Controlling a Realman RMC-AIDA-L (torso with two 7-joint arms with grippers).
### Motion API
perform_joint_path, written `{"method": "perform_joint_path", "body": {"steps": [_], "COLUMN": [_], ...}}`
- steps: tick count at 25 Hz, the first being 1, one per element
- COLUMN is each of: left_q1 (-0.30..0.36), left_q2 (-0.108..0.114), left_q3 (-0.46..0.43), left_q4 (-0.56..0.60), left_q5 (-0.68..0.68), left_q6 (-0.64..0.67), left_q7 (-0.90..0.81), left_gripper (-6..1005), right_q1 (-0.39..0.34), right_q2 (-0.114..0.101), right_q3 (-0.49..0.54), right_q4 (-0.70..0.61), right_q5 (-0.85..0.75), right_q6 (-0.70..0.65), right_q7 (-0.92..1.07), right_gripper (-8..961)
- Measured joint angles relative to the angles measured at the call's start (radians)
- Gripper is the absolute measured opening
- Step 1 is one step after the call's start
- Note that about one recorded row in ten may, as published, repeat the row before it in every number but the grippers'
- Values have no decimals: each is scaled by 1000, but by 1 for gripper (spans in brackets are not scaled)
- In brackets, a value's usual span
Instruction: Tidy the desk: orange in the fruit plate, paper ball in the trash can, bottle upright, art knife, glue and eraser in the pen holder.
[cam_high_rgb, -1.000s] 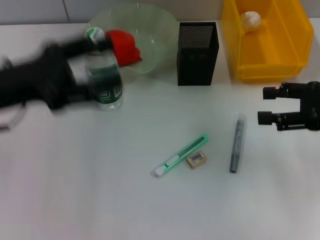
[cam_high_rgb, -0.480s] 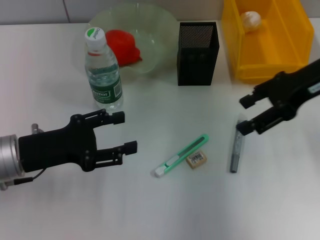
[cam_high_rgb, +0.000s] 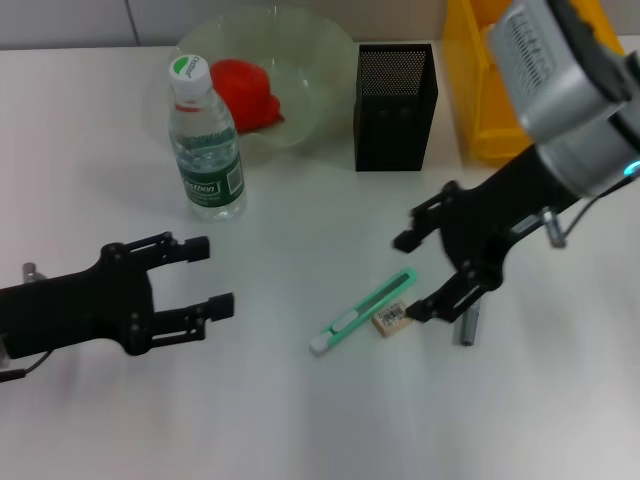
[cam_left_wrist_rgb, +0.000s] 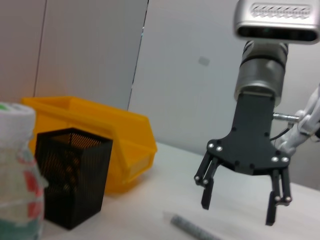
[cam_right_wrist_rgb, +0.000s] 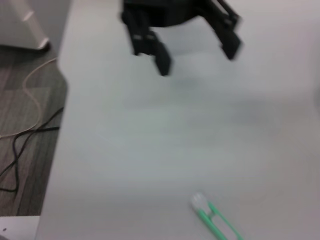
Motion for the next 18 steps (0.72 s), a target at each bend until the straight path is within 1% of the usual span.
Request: {"method": "perform_joint_path", "body": {"steps": [1, 4, 5, 6, 10, 12, 14, 15, 16, 18], "left_q1": [2, 6, 8, 11, 29, 31, 36, 37, 38, 40], "left_q2": [5, 18, 21, 23, 29, 31, 33, 33, 32, 31], "left_q3": [0, -4, -6, -6, -6, -6, -6, -7, -7, -8], "left_q4": [0, 0, 0, 3, 11, 11, 11, 11, 11, 12], "left_q5": [5, 22, 26, 27, 28, 28, 24, 23, 22, 22], "left_q6": [0, 0, 1, 4, 12, 13, 14, 14, 15, 15], "left_q7": [-1, -3, -3, -3, -7, -11, -18, -18, -19, -22], "left_gripper": [787, 786, 786, 786, 786, 785, 785, 785, 785, 785], "right_q1": [0, 2, 5, 5, 15, 15, 15, 15, 15, 12], "right_q2": [0, -1, 0, 0, 2, 3, 4, 5, 5, 5], "right_q3": [0, -72, -121, -121, -230, -264, -297, -338, -356, -372], "right_q4": [0, 15, 39, 39, 123, 153, 176, 190, 193, 194], "right_q5": [0, 59, 81, 81, 156, 199, 230, 243, 248, 251], "right_q6": [0, 46, 90, 90, 195, 236, 268, 304, 323, 336], "right_q7": [0, -56, -97, -97, -174, -218, -245, -252, -254, -257], "right_gripper": [835, 833, 832, 831, 827, 825, 823, 823, 822, 820]}}
